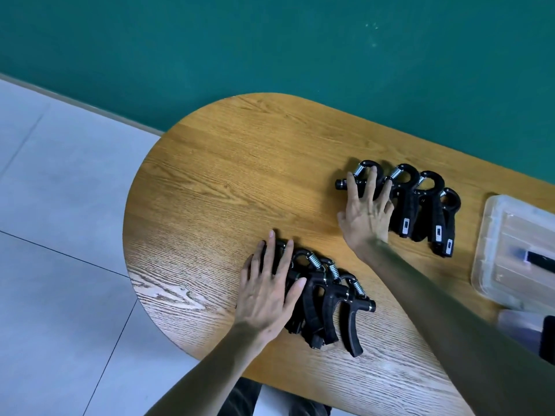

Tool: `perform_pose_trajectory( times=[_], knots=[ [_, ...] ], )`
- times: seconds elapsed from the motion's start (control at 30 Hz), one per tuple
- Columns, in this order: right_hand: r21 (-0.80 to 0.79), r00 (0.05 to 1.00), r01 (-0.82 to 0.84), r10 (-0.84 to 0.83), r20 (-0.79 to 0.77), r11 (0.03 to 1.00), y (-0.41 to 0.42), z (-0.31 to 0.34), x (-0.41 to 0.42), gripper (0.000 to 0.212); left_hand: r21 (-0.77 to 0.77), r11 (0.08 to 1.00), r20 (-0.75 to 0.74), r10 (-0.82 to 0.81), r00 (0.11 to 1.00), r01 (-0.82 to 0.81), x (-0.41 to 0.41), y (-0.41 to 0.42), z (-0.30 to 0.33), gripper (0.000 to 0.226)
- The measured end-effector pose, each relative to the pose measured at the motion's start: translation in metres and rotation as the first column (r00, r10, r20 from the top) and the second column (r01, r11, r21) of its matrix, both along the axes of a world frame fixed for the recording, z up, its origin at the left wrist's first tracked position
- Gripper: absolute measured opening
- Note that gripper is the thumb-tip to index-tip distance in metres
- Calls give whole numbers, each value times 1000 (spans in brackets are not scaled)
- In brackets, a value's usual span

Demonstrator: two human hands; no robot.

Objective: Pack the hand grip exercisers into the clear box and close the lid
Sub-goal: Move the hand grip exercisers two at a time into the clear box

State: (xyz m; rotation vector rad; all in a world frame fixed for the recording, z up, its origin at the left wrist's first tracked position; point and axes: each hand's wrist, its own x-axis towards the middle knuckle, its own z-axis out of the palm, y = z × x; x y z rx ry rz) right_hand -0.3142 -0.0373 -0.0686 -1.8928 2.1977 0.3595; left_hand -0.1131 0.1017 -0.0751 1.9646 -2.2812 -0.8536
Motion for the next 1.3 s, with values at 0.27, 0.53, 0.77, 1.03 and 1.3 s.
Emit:
perform_pose_trajectory(
  times=[0.27, 0.53, 0.77, 1.03, 1.3],
  knots=[
    [-20, 997, -43, 44, 58, 999, 14, -4, 5, 85, 5, 1000, 42, -17, 999, 16, 4, 3, -3, 70],
    [-79, 997, -34, 39, 63, 996, 14, -2, 5, 79, -31, 996, -1, 86, 996, -86, 3, 23, -2, 66],
    [-29, 987, -79, 82, 139, 996, 8, 3, -1, 75, 42, 998, 55, 42, 998, -44, 5, 22, 1, 67],
    [-54, 965, -57, 69, 253, 997, 20, 13, -3, 70, 82, 995, 35, 45, 998, -48, 3, 24, 4, 67],
    [-26, 961, -89, 93, 262, 996, 35, 38, -14, 71, -34, 991, -38, 128, 991, -129, -3, 29, 7, 80]
  ],
)
